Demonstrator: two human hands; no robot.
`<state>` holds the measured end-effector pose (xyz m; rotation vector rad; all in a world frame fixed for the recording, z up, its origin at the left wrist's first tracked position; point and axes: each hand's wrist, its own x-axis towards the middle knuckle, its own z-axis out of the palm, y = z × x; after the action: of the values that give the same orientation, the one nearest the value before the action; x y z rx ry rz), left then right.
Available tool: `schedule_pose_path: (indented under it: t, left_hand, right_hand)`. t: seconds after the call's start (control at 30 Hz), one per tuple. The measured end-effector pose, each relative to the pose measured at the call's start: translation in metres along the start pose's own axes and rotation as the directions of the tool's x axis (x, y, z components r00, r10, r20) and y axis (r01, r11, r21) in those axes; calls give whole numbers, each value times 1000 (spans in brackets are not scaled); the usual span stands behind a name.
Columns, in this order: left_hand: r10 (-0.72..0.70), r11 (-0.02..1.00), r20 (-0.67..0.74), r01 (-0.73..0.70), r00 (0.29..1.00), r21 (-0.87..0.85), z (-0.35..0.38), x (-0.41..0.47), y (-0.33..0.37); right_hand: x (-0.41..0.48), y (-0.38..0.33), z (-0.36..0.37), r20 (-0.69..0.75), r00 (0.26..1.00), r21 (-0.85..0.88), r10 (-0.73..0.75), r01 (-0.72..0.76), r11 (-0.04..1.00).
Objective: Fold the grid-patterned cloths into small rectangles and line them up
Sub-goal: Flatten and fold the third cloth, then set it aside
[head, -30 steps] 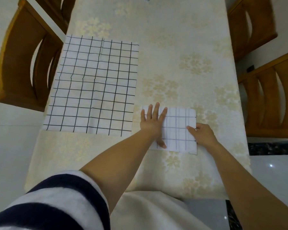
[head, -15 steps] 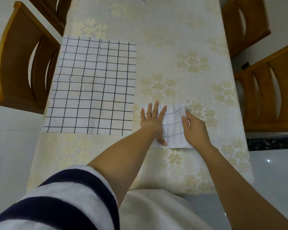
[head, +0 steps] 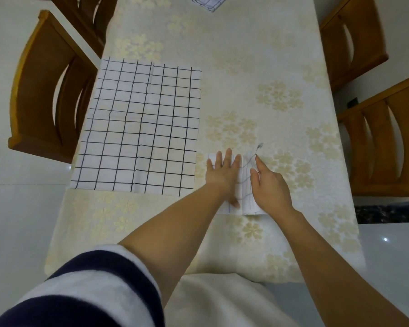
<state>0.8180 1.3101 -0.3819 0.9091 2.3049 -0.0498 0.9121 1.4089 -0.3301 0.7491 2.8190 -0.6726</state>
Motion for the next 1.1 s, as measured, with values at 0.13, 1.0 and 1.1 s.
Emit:
schedule_pose_path:
  t: [0.13, 1.0, 1.1]
  left_hand:
    - [48, 998, -156, -53, 987, -31, -1, -14, -38]
    - [-28, 905, -417, -154, 908, -396, -4, 3, -95]
    - [-51, 909, -426, -135, 903, -395, -8, 9, -89]
  right_hand:
    - [1, -15, 5, 29, 999, -137, -23, 27, 990]
    - [20, -55, 87, 308, 943, 44, -126, 118, 992]
    - [17, -42, 75, 219, 948, 206, -231, 187, 961]
